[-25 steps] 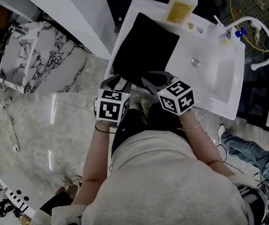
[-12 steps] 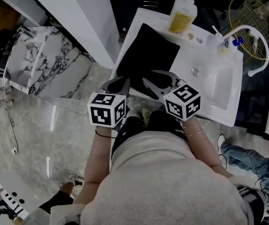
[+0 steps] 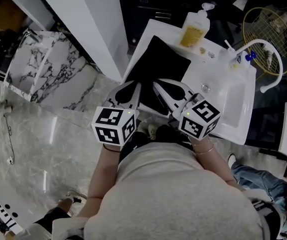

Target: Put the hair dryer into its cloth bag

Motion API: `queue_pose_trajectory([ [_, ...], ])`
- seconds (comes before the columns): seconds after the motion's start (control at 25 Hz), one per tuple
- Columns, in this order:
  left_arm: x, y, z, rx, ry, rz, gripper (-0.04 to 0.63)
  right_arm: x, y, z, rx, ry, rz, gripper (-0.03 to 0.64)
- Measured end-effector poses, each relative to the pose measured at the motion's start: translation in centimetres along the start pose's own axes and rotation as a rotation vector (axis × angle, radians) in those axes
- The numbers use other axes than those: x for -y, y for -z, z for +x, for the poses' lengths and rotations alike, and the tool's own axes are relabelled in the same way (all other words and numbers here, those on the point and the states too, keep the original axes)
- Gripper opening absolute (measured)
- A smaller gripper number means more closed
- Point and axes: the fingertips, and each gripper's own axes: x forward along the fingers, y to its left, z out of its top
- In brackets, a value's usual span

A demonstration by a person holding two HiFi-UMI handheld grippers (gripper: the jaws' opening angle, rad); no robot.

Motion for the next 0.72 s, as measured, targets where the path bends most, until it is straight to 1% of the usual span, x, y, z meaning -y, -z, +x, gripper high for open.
queue_pose_trajectory([
  [0.08, -0.1, 0.0, -0.3, 0.022, -0.016, -0.013, 0.014, -0.2, 0.0, 0.2, 0.004, -0.014, -0.002, 0.0],
  [0.16, -0.3, 0.2, -0.4, 0.024, -0.04, -0.013, 0.011, -0.2, 0.3, 0.3, -0.007, -0.02, -0.006, 0.0],
  [0.28, -0.6, 1.2, -0.3, -0.024, -0.069, 0.014, 0.011, -0.4, 1.4, 0.4, -0.047, -0.036, -0.003, -0.002],
  [0.44, -0.4, 2.0, -0.3, -0.055, -0.066, 0.018, 0.01, -0.9, 2.9, 0.4, -0.084, -0.045, 0.007, -0.002],
  [0.6, -0.1, 3.3, -0.1, -0.1, -0.069, 0.049, 0.011, -1.1, 3.5, 0.7, -0.101, -0.057, 0.005, -0.002],
  [0.72, -0.1, 3.9, 0.0, -0.119, -0.074, 0.054, 0.009, -1.1, 4.0, 0.8, -0.112, -0.062, -0.005, -0.002],
])
